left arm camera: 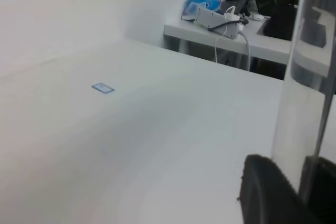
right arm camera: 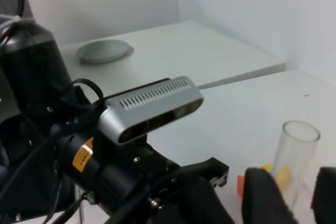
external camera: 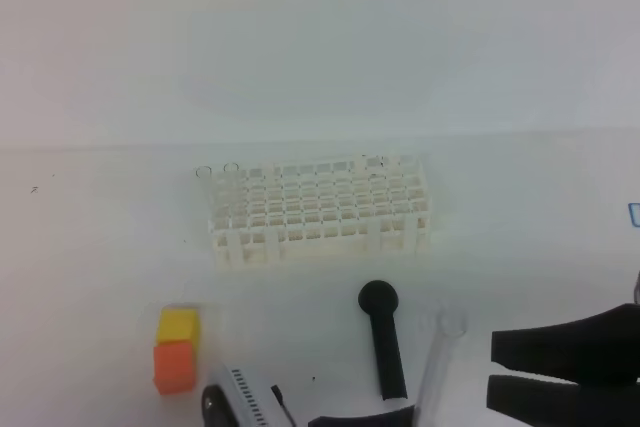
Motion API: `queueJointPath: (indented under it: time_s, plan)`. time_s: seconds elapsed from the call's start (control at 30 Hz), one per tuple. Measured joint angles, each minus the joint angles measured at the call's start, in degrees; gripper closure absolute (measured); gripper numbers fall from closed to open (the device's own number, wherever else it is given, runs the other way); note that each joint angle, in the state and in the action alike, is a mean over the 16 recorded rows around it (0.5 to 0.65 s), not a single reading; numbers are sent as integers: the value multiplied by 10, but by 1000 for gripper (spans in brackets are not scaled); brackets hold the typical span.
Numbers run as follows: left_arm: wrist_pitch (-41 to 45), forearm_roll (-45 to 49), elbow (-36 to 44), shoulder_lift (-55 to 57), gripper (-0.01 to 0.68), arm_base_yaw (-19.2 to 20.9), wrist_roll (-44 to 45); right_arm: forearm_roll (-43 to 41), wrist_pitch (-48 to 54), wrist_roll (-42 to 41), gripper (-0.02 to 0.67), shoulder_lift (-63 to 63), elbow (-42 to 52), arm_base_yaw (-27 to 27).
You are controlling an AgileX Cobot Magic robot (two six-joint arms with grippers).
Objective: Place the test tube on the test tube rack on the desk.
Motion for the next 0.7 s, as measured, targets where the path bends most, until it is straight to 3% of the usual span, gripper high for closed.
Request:
queueJointPath:
  time_s: [0.7]
  plan:
    - [1,-32,-12,0,563,0,-32,0,-30,49,319,0,0,0]
